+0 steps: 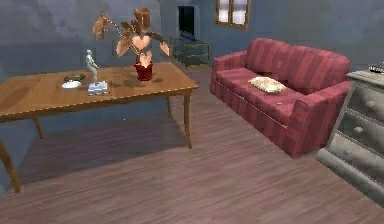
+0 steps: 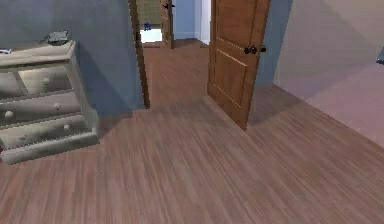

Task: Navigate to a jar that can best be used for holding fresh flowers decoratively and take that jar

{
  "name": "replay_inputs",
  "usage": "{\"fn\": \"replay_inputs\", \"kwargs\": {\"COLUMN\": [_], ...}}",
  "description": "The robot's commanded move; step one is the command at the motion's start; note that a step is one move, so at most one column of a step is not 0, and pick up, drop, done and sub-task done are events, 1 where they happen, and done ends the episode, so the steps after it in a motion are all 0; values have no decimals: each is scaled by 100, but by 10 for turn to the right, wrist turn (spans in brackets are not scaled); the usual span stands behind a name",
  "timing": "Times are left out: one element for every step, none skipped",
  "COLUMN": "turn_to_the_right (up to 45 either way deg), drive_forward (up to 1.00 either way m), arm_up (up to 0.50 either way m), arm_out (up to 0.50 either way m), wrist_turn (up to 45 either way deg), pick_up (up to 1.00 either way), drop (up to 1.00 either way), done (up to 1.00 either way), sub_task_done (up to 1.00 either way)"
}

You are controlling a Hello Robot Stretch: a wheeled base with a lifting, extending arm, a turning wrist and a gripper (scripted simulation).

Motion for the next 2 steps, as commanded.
{"fn": "replay_inputs", "kwargs": {"turn_to_the_right": [0,-240], "drive_forward": [5,0], "arm_up": [0,0], "arm_out": [0,0], "wrist_turn": [0,0], "pick_up": [0,0], "drop": [0,0], "done": [0,0], "sub_task_done": [0,0]}}
